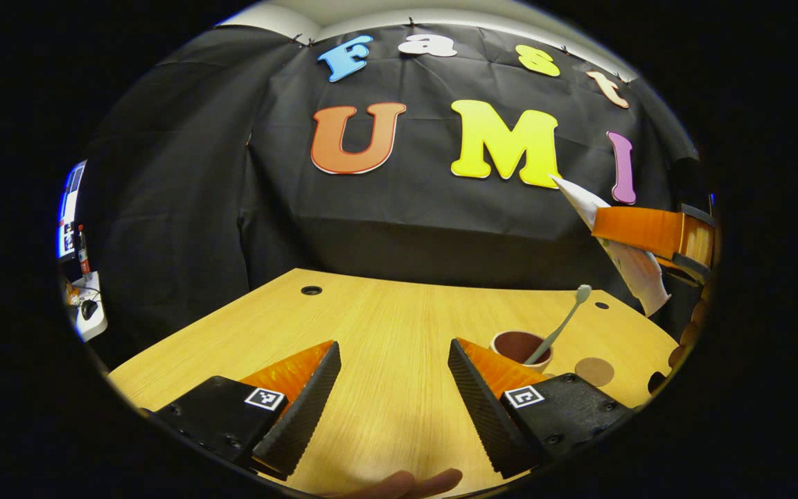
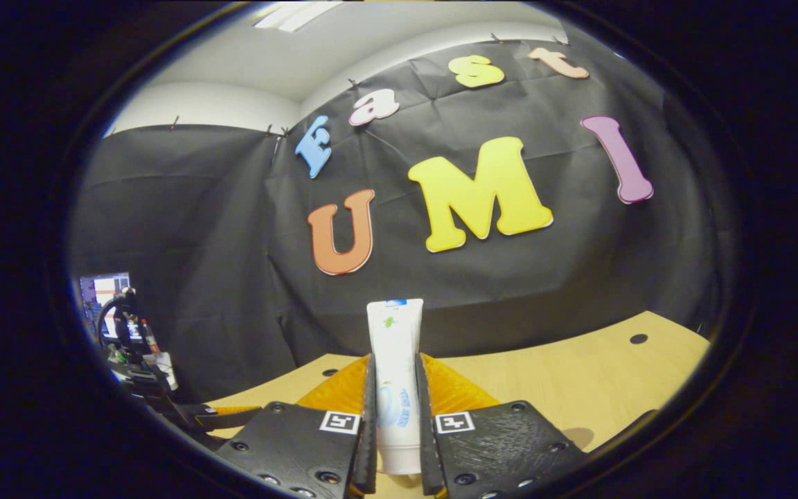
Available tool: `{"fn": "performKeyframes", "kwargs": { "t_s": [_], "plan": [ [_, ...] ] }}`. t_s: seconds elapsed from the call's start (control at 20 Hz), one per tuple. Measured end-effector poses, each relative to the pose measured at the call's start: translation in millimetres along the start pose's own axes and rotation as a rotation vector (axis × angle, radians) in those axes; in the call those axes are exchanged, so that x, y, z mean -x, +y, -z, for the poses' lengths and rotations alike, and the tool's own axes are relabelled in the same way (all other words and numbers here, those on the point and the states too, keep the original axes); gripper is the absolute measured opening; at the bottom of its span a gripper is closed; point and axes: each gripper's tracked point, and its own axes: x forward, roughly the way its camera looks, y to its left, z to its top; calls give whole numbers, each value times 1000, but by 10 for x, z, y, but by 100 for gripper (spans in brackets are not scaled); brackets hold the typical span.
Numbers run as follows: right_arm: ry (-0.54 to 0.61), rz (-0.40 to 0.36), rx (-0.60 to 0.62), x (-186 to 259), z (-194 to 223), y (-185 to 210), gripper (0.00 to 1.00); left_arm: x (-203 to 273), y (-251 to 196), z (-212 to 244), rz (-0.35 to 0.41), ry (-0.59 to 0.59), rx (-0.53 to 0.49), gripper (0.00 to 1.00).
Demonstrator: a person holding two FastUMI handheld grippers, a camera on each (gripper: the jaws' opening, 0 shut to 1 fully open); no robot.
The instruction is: Put the toothbrush and toothpaste on the desktop into the cup, then pick up the cup and place it on the coaster on the desktop.
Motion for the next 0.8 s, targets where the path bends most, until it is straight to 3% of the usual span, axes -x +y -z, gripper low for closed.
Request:
{"fn": "performKeyframes", "kwargs": {
  "t_s": [0.15, 0.8],
  "plan": [
    [12, -22, 4, -85, 182, 129, 25, -41, 30, 34, 5, 12, 18, 98],
    [43, -9, -35, -160, 396, 31, 27, -37, 10, 109, 39, 36, 36, 97]
  ]
}}
